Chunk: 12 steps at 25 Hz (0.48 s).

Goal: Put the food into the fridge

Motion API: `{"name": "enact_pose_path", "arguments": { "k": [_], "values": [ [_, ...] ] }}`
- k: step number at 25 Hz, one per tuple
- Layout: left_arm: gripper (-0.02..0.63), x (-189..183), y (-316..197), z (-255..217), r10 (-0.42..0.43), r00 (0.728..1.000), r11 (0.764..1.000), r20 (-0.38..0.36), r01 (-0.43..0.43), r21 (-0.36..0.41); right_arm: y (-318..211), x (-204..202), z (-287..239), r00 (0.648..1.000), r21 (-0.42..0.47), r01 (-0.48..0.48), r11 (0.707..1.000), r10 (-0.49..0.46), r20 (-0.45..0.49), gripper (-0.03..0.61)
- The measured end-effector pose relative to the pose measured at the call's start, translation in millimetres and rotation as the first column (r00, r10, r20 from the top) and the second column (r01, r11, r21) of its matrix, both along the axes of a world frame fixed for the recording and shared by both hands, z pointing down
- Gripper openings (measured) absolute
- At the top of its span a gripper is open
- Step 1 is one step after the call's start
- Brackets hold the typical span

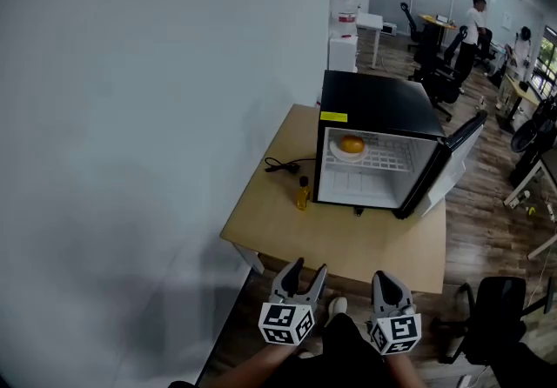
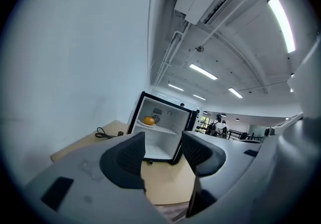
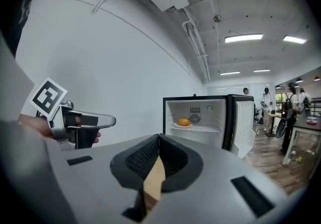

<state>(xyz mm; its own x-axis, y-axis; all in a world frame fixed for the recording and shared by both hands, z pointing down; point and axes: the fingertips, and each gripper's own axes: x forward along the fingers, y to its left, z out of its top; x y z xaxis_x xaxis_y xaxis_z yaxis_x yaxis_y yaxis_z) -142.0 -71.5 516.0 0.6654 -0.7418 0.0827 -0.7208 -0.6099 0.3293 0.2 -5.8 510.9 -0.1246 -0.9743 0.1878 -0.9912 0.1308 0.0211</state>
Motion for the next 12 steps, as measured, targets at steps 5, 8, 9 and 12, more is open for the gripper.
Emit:
{"name": "enact_pose_path", "arguments": {
  "k": [5,8,9,12],
  "values": [
    [0.065,-4.2,45.1,0.5,0.065,0.998,0.998,-0.028,-0.065,0.006,34.9,-11.9,-2.4,0.999,0.000,-0.033,0.999,0.033,-0.010,0.060],
    [0.047,-7.8,59.6,3.0,0.084,0.996,0.996,0.002,-0.084,0.030,46.2,-15.2,-5.7,0.998,0.013,-0.056,0.998,0.056,-0.021,0.060],
    [0.034,-9.6,65.0,2.9,0.084,0.996,0.995,0.020,-0.084,0.043,49.8,-16.4,-7.2,0.998,0.018,-0.059,0.998,0.060,-0.025,0.060],
    [0.025,-9.9,78.2,2.1,0.084,0.994,0.993,0.064,-0.089,0.075,58.4,-16.6,-9.6,0.998,0.023,-0.061,0.998,0.062,-0.028,0.060]
  ]
}}
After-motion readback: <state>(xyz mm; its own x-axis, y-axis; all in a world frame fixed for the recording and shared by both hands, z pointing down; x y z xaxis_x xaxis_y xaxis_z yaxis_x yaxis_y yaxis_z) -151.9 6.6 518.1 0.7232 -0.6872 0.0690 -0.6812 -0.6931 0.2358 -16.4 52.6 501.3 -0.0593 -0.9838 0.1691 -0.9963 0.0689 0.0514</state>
